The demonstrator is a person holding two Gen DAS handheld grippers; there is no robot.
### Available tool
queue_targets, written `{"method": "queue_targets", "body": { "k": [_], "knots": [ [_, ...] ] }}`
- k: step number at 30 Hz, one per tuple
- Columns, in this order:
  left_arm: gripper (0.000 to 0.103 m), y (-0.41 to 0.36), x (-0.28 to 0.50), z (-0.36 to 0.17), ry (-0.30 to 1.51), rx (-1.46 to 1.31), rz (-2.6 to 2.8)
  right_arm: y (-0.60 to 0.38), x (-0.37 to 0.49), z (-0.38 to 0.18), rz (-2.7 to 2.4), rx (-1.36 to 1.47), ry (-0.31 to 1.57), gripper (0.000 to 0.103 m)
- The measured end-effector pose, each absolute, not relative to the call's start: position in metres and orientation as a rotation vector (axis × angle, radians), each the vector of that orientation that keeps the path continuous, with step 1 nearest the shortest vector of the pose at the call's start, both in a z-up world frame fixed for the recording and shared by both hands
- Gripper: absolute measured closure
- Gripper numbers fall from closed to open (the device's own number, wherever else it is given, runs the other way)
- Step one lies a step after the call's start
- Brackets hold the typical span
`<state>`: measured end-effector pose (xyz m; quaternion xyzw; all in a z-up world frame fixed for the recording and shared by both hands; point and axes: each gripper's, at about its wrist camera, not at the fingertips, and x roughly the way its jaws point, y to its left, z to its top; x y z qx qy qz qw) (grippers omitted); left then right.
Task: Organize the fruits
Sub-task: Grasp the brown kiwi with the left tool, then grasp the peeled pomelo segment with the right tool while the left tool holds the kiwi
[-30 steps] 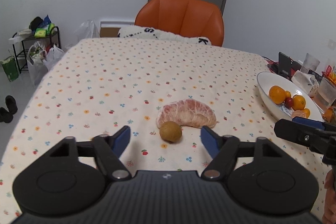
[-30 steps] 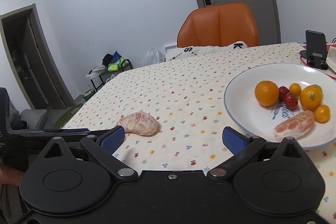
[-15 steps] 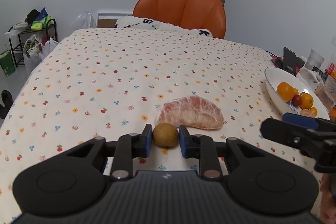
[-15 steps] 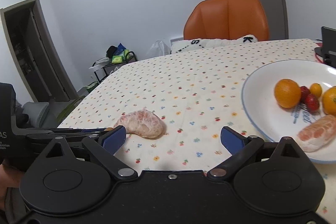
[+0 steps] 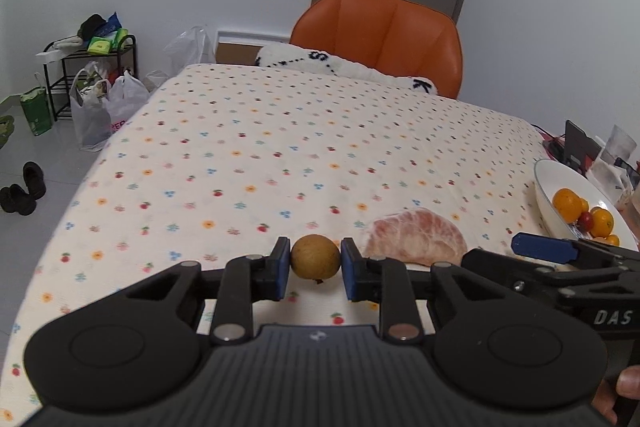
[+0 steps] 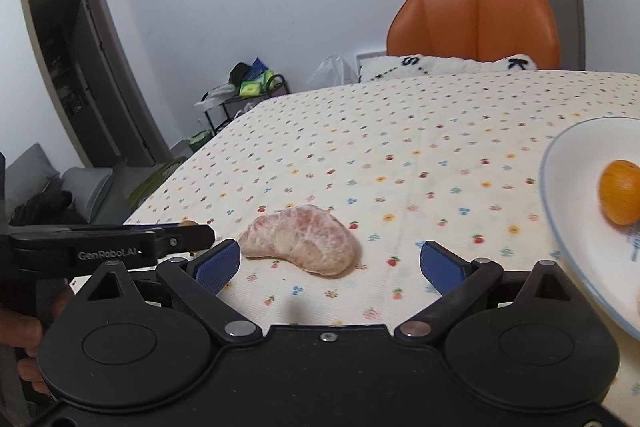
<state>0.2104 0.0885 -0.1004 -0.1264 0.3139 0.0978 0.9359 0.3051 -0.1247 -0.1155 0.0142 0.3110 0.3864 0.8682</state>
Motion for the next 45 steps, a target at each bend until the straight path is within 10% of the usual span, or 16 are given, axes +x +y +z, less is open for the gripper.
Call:
{"method": "queue_targets", "body": {
  "k": [12,25,45],
  "knots": [
    [0.078,0.104,0.205,-0.098,0.632,-0.272,0.232,-0.100,0.308,-0.123,0.881,-0.025,0.676,0.006],
    [0.078,0.092,0.201,-0.098,0.634,-0.262,0.212,-0.114,0.290,-0.115,0.978,0.008,0.732,0.050],
    [0.078,0.109,0.200,-0.102,0.637,-0.286,0.229,-0.091,0.300,-0.117,0.877,-0.048,0.704,0.035]
  ]
}}
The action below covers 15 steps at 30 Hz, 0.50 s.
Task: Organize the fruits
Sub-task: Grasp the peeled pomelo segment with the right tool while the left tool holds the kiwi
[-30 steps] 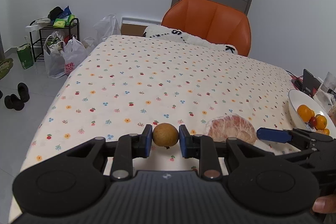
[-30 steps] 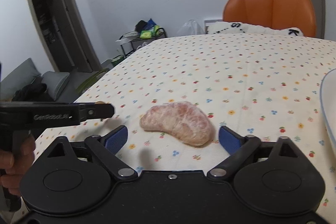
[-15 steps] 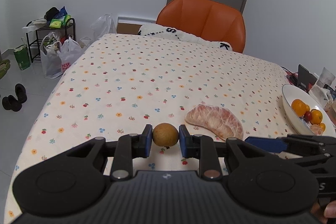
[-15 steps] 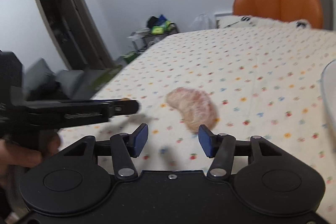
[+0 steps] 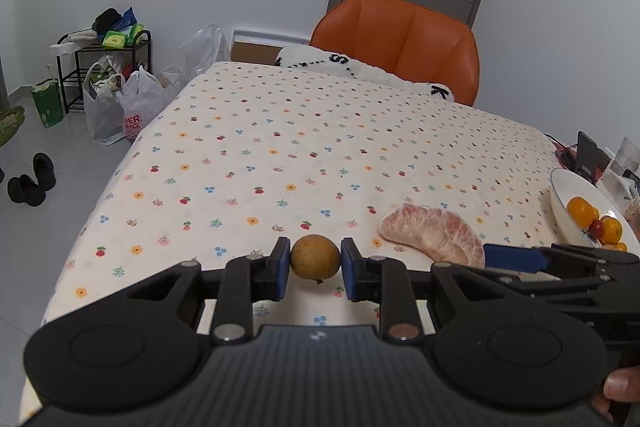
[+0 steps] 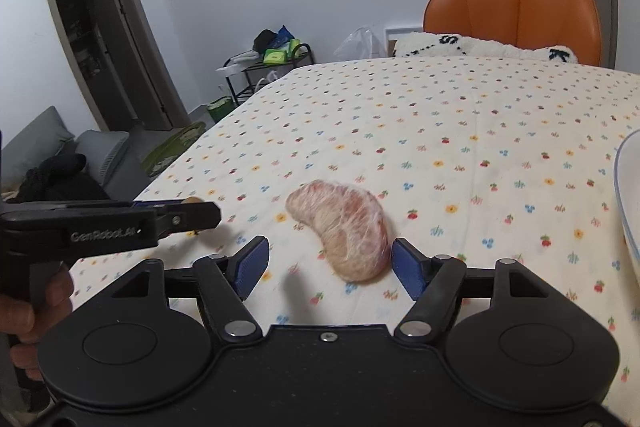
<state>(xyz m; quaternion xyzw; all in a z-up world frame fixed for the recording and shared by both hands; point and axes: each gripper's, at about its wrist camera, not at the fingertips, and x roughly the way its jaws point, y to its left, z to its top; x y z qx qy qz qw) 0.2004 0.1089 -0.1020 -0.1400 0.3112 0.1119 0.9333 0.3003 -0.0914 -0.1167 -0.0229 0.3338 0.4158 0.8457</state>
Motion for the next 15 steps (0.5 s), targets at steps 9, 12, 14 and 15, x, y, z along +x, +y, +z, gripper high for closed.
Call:
{"method": "queue_targets", "body": {
  "k": [9,12,14,15],
  "knots": [
    [0.078,0.117,0.201,-0.103,0.630,-0.305,0.227,-0.072,0.310,-0.118,0.877,-0.128,0.683,0.034],
    [0.078,0.117,0.202,-0.104,0.630,-0.307,0.223,-0.067,0.310,-0.118,0.873,-0.155,0.669,0.034],
    [0.078,0.117,0.202,-0.104,0.632,-0.308,0.220,-0.065,0.309,-0.118,0.869,-0.181,0.659,0.039],
    [0.078,0.117,0.202,-0.104,0.633,-0.308,0.220,-0.064,0.307,-0.118,0.862,-0.201,0.651,0.042]
  ]
}}
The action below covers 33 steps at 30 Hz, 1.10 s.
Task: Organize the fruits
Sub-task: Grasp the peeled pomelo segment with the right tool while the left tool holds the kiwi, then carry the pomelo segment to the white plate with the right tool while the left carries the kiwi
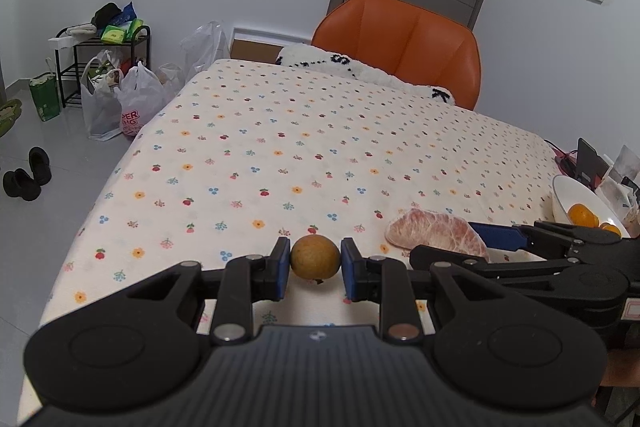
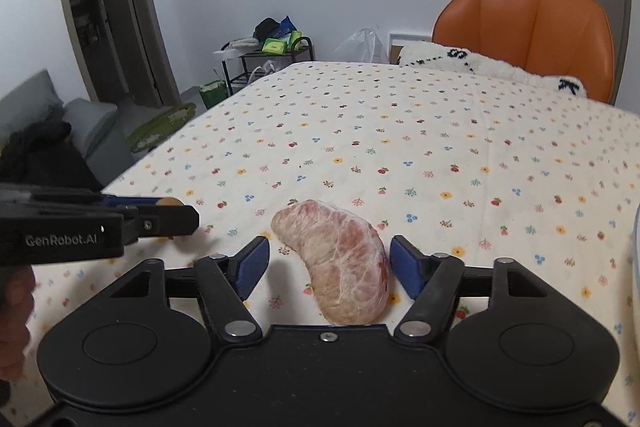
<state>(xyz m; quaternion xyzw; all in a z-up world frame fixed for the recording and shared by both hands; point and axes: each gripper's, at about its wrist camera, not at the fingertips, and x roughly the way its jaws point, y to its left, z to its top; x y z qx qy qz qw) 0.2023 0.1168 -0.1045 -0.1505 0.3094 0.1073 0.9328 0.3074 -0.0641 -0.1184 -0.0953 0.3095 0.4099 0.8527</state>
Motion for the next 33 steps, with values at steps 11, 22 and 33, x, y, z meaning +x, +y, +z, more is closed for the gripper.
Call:
{"method": "queue_targets", "body": {
  "k": [11,22,33],
  "knots": [
    [0.078,0.102,0.201,-0.098,0.631,-0.282,0.205,-0.081,0.294,-0.115,0.859,-0.235,0.636,0.065],
    [0.078,0.062,0.208,-0.086,0.625,-0.228,0.146,-0.139,0.296,-0.106,0.782,-0.095,0.613,0.065],
    [0.078,0.020,0.218,-0.075,0.611,-0.181,0.080,-0.189,0.292,-0.092,0.722,-0.023,0.560,0.065]
  ]
}}
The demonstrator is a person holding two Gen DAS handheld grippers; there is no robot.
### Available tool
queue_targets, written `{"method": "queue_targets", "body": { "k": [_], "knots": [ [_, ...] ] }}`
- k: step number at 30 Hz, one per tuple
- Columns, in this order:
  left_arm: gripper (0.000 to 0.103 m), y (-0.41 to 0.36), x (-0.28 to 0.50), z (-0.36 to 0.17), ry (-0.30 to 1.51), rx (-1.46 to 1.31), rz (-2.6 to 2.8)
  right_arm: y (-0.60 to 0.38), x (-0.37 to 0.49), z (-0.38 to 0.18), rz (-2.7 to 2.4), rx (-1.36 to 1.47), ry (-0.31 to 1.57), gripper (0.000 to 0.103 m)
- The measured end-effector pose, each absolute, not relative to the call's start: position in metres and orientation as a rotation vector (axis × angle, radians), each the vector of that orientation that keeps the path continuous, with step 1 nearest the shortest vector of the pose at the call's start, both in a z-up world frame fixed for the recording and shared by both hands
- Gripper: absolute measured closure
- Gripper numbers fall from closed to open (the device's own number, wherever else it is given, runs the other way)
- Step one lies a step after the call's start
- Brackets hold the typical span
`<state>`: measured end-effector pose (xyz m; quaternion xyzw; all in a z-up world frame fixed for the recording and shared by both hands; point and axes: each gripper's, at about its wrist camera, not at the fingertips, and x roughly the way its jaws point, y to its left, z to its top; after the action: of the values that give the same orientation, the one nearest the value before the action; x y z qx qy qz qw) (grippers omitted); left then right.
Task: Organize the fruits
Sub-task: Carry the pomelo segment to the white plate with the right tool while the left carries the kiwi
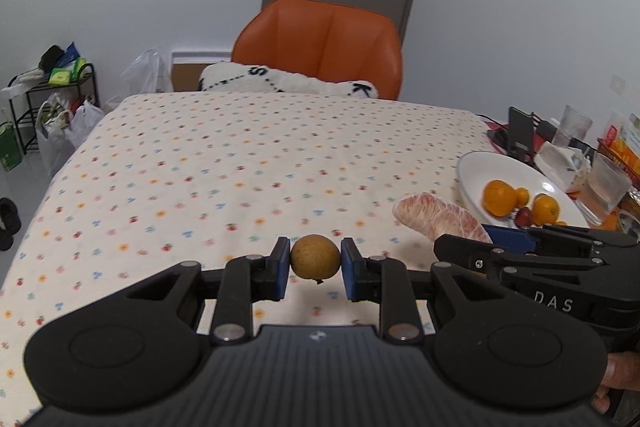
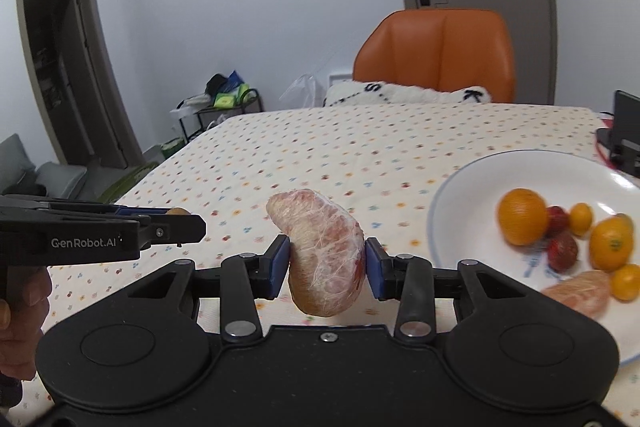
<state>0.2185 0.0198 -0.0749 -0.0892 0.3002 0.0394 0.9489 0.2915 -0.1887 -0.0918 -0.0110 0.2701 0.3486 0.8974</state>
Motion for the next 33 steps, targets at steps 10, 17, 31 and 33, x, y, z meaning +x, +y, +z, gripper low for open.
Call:
{"method": "queue_targets", "body": {
  "k": [10,17,31,33],
  "knots": [
    [0.078,-0.011,0.228,-0.069,0.601,-0.156,0.025,-0.227,0.289,-0.086,0.653,0.017,0.530,0.065],
    [0.078,-0.035,0.236,-0.064,0.588,-0.139,-0.020,-0.255,0.290,-0.085,0.597,0.041,0.518,0.065],
    [0.078,-0.072,0.255,-0.062,0.587,-0.110,-0.095,-0.293,0.297,-0.086,0.502,0.069,0.510,0.065],
    [0.078,-0.075,0.257,-0.063,0.589,-0.107,-0.101,-0.296,0.299,-0.087,0.493,0.074,0.509,0.065]
  ]
}}
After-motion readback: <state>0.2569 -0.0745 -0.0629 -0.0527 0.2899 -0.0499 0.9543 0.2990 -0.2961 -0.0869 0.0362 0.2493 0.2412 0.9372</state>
